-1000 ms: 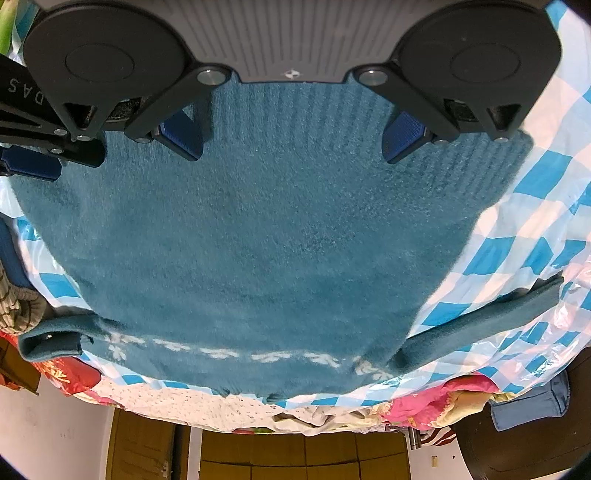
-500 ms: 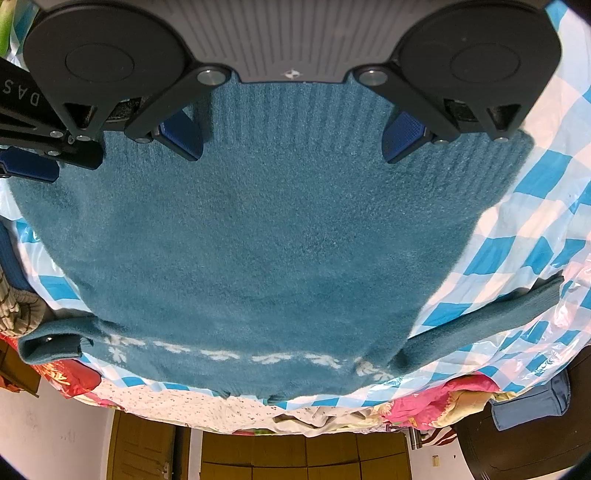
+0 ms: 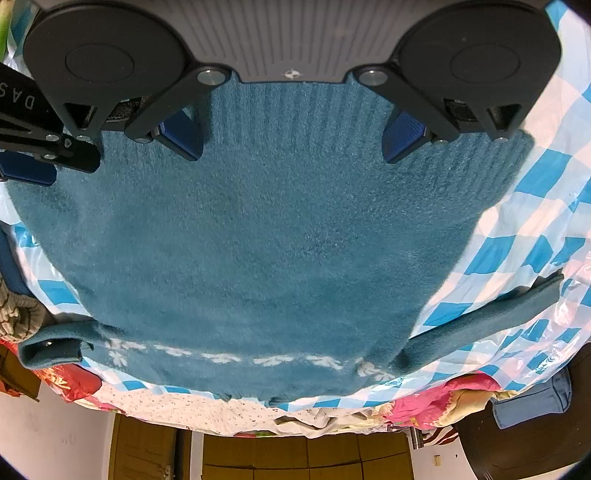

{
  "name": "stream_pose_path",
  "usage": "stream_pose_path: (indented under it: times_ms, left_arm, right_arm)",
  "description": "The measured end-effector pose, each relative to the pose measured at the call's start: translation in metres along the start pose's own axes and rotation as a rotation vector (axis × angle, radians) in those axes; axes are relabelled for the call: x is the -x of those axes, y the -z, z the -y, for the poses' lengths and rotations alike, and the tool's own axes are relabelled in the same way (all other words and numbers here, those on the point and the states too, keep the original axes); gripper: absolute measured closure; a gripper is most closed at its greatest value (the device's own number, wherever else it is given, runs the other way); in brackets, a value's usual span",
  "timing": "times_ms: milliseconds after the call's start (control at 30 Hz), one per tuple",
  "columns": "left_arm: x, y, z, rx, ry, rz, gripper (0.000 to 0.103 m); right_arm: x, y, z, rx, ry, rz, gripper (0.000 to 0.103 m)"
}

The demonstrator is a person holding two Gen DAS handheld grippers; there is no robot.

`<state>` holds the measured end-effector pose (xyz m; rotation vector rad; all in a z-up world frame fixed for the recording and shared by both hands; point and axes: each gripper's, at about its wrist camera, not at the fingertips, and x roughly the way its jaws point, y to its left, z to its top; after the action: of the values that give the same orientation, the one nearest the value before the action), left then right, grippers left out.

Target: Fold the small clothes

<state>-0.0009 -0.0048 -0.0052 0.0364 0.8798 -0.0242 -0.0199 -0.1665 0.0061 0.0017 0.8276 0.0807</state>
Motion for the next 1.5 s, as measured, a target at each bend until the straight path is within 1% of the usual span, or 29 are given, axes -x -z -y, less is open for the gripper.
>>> stream_pose_path:
  times_ms: [600,700,767,867,967,1133,1167,1200,1267,1333,1400,1433,1467,1500]
  left_arm:
    - [-0.001,-0.001,0.0,-0.007,-0.005,-0.008,0.0]
    - [0.005,-0.003,0.003,-0.021,-0.011,0.01,0.0]
    - [0.013,-0.007,0.008,-0.054,-0.008,0.039,0.0]
    - [0.022,-0.02,0.018,-0.089,0.019,0.078,0.0]
    - [0.023,-0.039,0.032,-0.114,0.056,0.102,0.0]
    - [0.005,-0.075,0.061,-0.14,0.129,0.117,0.0]
    - [0.0,-0.082,0.067,-0.146,0.14,0.118,0.0]
    - [-0.004,-0.087,0.072,-0.149,0.151,0.119,0.0]
    - [-0.013,-0.097,0.083,-0.153,0.181,0.122,0.0]
    - [-0.021,-0.105,0.092,-0.153,0.211,0.13,0.0]
    - [-0.029,-0.114,0.101,-0.15,0.238,0.14,0.0]
    - [-0.033,-0.118,0.105,-0.148,0.249,0.144,0.0]
    - [-0.038,-0.121,0.109,-0.147,0.26,0.146,0.0]
    - [-0.042,-0.124,0.112,-0.145,0.271,0.148,0.0]
  right_arm:
    - [-0.001,0.001,0.0,0.0,-0.007,-0.002,0.058]
    - [0.003,-0.004,0.004,-0.006,-0.012,0.013,0.058]
    - [0.007,-0.011,0.01,-0.02,-0.012,0.03,0.058]
    - [0.012,-0.028,0.029,-0.064,0.002,0.065,0.058]
    - [0.012,-0.049,0.056,-0.105,0.047,0.102,0.058]
    - [-0.006,-0.09,0.117,-0.246,0.101,0.135,0.057]
    - [-0.012,-0.099,0.129,-0.267,0.113,0.145,0.057]
    - [-0.017,-0.109,0.139,-0.268,0.143,0.154,0.057]
    - [-0.024,-0.128,0.155,-0.228,0.22,0.191,0.057]
    - [-0.029,-0.145,0.165,-0.129,0.301,0.227,0.057]
    - [-0.039,-0.159,0.167,0.053,0.392,0.239,0.056]
    - [-0.047,-0.164,0.166,0.162,0.435,0.238,0.053]
    - [-0.056,-0.166,0.163,0.288,0.471,0.232,0.048]
    - [-0.066,-0.166,0.16,0.4,0.496,0.219,0.047]
